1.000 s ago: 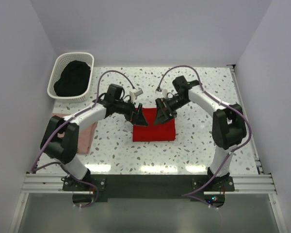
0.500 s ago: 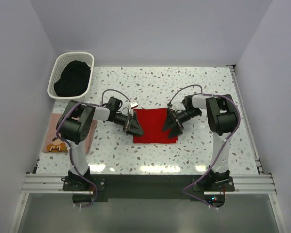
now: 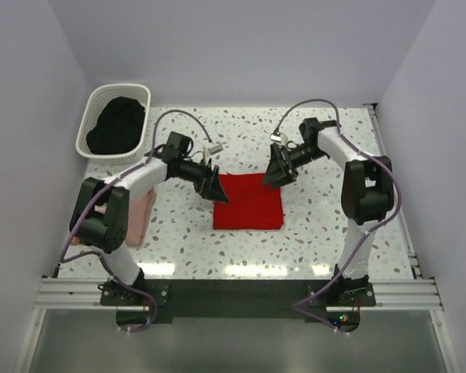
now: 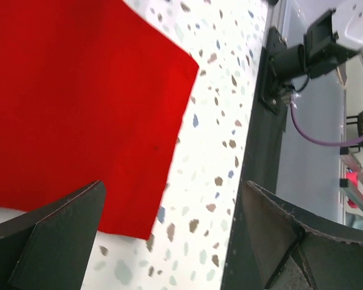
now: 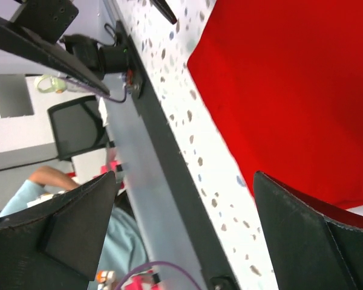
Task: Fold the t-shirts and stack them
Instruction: Fold the tshirt
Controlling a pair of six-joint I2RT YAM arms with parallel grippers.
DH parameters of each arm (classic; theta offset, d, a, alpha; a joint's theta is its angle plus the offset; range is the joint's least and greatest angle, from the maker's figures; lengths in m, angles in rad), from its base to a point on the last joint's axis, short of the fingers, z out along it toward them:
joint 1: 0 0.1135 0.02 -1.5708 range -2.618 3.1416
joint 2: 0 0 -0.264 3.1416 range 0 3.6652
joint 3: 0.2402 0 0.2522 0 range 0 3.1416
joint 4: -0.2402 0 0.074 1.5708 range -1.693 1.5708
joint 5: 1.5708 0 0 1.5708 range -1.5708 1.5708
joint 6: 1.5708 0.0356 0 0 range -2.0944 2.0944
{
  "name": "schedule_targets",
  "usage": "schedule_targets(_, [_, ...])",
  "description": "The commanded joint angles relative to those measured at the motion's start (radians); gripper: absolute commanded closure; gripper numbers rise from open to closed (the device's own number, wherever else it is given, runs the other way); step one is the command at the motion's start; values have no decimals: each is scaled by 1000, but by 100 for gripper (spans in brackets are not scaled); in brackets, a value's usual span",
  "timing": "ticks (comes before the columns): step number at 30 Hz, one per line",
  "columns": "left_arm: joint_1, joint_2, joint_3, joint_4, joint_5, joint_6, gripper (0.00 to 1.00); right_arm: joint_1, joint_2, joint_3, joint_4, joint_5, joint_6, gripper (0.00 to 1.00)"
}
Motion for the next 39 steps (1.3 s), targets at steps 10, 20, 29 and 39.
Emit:
schedule_targets(10, [42, 379, 219, 271, -56, -180, 0, -44, 324, 239, 213, 42, 115, 2])
schedule_targets(20, [91, 295, 195, 87, -152, 2, 0, -78, 357, 285, 36, 78, -54, 4])
schedule_targets(29, [192, -239, -28, 96, -447, 109, 0, 53, -36, 166, 63, 323, -124, 5])
schedule_targets(39, [437, -143, -9, -158, -322, 130, 0, 530, -256, -118, 388, 896, -104, 10])
